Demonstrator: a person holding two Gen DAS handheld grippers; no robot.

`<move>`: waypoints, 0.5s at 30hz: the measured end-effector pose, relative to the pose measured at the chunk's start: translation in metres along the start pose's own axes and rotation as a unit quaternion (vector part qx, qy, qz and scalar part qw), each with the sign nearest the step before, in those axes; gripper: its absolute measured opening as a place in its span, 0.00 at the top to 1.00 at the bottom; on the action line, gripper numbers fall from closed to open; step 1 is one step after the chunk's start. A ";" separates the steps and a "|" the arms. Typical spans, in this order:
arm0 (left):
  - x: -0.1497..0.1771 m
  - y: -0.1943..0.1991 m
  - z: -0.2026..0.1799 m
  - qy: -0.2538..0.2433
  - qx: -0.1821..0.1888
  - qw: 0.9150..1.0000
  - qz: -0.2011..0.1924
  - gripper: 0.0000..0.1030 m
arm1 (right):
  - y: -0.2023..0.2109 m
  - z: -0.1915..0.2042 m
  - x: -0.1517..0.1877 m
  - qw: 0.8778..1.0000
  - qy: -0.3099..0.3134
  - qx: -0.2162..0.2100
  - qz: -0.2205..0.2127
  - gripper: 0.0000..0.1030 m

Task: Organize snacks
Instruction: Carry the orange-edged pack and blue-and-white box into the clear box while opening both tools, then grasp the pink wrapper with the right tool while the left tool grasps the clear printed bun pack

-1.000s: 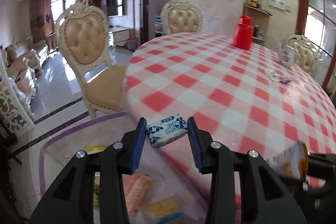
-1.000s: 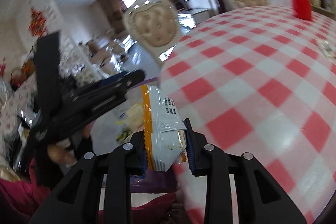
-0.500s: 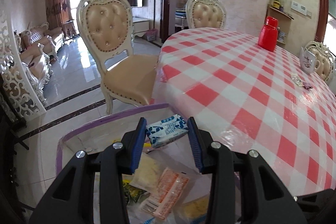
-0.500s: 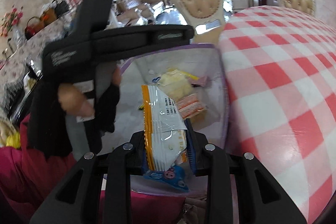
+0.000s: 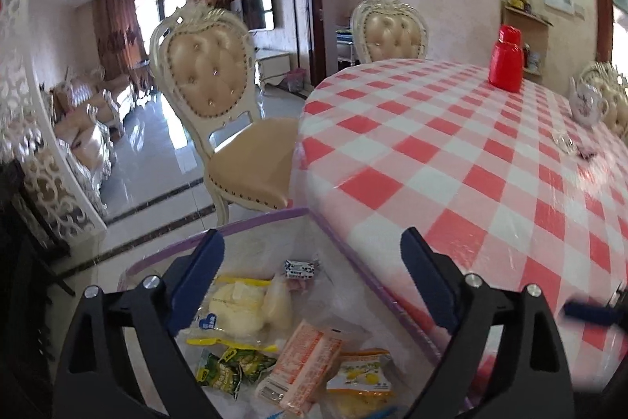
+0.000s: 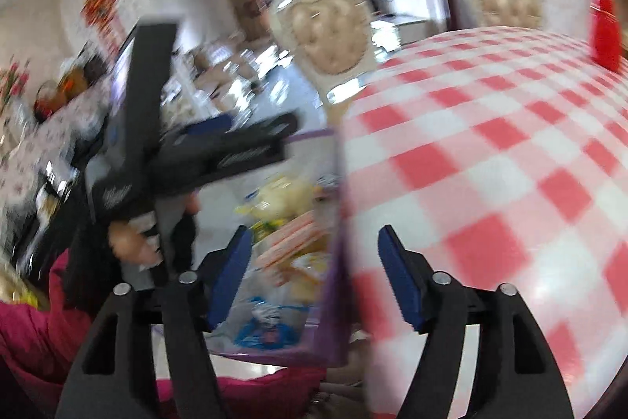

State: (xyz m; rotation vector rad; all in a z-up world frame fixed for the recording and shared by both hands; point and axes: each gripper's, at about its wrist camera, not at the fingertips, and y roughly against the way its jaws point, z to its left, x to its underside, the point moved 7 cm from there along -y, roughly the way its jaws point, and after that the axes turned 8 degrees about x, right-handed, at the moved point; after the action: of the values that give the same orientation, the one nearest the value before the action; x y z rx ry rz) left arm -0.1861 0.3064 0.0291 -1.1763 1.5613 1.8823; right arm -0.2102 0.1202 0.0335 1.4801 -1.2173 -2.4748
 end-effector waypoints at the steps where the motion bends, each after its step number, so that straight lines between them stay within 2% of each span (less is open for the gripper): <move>1: -0.002 -0.001 -0.007 -0.007 0.002 1.000 0.000 0.11 | 0.005 -0.010 -0.002 1.000 -0.012 0.005 -0.006 0.31; 3: -0.009 -0.001 -0.026 -0.017 0.015 1.000 0.002 0.11 | 0.022 -0.045 -0.005 0.998 -0.046 0.025 -0.024 0.27; 6: -0.033 -0.004 -0.085 -0.019 0.100 0.995 0.010 0.02 | 0.049 -0.111 -0.007 0.989 -0.102 0.093 -0.046 0.18; 8: -0.045 -0.015 -0.123 -0.008 0.158 0.987 0.033 0.02 | 0.065 -0.159 -0.005 0.978 -0.149 0.136 -0.055 0.17; 10: -0.056 -0.034 -0.171 0.014 0.221 0.973 0.067 0.02 | 0.083 -0.201 0.001 0.965 -0.205 0.150 -0.068 0.17; 11: -0.060 -0.044 -0.192 0.020 0.240 0.967 0.080 0.02 | 0.096 -0.230 0.005 0.954 -0.242 0.158 -0.080 0.16; 13: -0.067 -0.069 -0.240 0.018 0.256 0.962 0.095 0.02 | 0.117 -0.276 0.014 0.934 -0.285 0.193 -0.091 0.16; 15: -0.076 -0.098 -0.286 0.008 0.258 0.961 0.095 0.02 | 0.130 -0.313 0.021 0.920 -0.305 0.227 -0.095 0.16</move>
State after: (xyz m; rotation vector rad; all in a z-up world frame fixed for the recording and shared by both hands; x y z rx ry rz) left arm 0.0268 0.0791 0.0311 -0.8310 2.0678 1.4287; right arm -0.0331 -0.1695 0.0202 0.9092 -1.9346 -3.0723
